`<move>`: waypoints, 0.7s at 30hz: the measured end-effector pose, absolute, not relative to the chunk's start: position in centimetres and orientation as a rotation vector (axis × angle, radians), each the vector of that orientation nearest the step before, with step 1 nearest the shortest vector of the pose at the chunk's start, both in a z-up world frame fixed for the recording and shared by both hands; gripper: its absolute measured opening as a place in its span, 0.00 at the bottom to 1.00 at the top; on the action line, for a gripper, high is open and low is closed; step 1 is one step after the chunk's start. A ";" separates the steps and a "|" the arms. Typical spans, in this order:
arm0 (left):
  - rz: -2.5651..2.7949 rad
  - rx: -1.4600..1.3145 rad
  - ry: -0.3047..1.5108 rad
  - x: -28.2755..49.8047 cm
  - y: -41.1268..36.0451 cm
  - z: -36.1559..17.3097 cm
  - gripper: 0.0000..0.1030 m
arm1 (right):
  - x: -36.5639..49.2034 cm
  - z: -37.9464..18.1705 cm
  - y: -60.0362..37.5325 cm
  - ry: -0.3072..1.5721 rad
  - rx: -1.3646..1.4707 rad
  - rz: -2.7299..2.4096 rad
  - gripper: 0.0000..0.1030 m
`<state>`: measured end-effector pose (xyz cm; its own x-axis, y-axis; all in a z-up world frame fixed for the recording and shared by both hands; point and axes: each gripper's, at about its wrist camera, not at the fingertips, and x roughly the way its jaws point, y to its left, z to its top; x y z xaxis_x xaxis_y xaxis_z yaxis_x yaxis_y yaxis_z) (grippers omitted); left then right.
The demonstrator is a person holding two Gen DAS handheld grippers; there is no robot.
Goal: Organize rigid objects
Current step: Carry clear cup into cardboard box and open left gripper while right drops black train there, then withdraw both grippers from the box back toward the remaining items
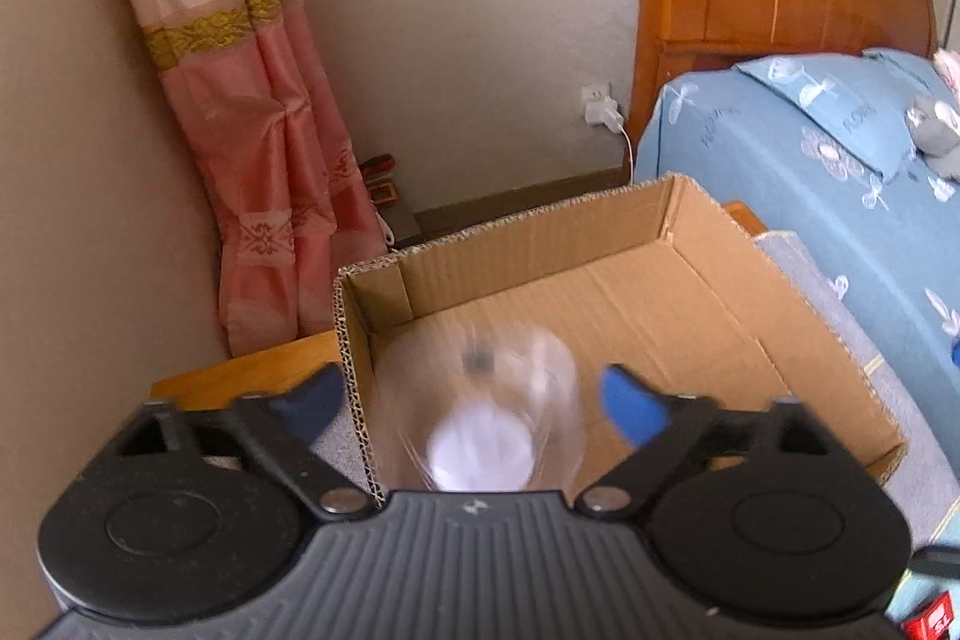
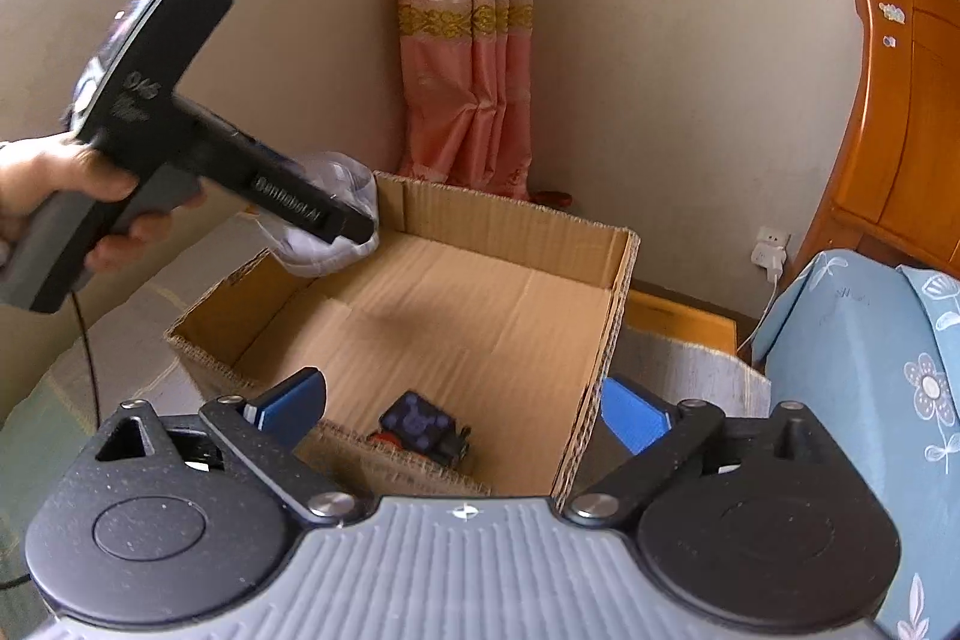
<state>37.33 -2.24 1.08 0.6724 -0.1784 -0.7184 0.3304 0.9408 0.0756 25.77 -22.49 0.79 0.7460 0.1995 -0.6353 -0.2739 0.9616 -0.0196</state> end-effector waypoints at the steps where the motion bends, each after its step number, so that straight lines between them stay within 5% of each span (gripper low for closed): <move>1: -0.290 0.207 0.778 37.1 -2.1 1.2 0.94 | 25.3 0.8 -22.5 0.682 -0.117 0.258 1.00; 21: -0.320 0.211 0.722 26.4 0.2 4.1 0.97 | 15.4 -0.9 -23.1 0.697 -0.075 0.220 1.00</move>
<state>26.38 0.23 4.14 0.7050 -0.2139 -0.6762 0.3577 0.9305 0.0786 15.44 -23.08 -0.90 0.7447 0.1755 -0.6439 -0.2252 0.9743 0.0051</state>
